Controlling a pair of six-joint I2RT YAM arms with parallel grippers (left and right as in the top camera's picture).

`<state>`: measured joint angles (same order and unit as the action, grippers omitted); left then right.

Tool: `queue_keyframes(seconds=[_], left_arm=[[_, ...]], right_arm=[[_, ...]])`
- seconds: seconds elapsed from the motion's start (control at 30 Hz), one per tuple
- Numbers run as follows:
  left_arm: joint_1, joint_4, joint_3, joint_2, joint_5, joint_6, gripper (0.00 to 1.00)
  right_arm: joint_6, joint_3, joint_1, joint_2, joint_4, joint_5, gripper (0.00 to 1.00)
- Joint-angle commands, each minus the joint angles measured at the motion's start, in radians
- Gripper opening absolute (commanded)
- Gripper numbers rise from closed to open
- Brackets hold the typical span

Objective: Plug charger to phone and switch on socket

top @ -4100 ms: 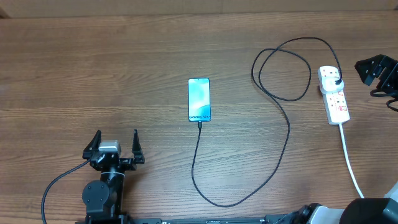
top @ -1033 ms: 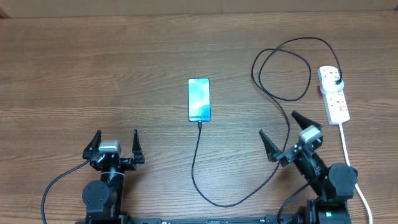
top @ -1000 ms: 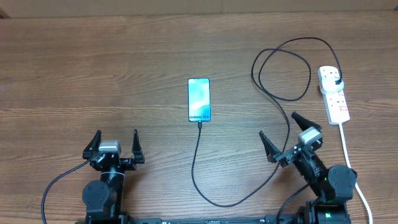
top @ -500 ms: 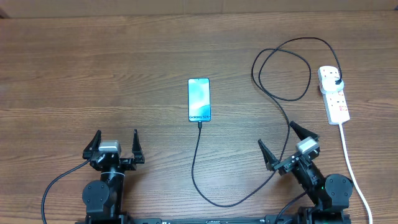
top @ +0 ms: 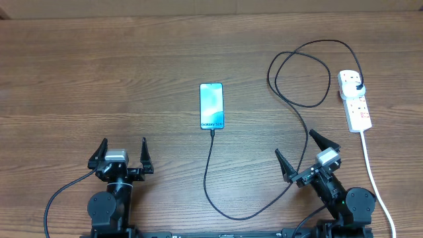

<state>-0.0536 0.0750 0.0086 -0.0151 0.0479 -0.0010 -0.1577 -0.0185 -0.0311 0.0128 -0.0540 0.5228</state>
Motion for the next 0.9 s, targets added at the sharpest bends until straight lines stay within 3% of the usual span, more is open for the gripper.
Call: queue_keyframes(seconds=[0.0, 0.73, 0.87], left_arm=[[0.000, 0.002, -0.004, 0.011, -0.010, -0.014, 1.00], [0.000, 0.002, -0.004, 0.011, -0.010, -0.014, 1.00], [0.000, 0.002, -0.004, 0.011, -0.010, -0.014, 1.00]], right_arm=[[0.004, 0.011, 0.006, -0.010, 0.000, -0.010, 1.00], [0.004, 0.011, 0.003, -0.010, 0.005, -0.002, 1.00], [0.005, 0.011, 0.004, -0.010, 0.007, -0.104, 1.00]])
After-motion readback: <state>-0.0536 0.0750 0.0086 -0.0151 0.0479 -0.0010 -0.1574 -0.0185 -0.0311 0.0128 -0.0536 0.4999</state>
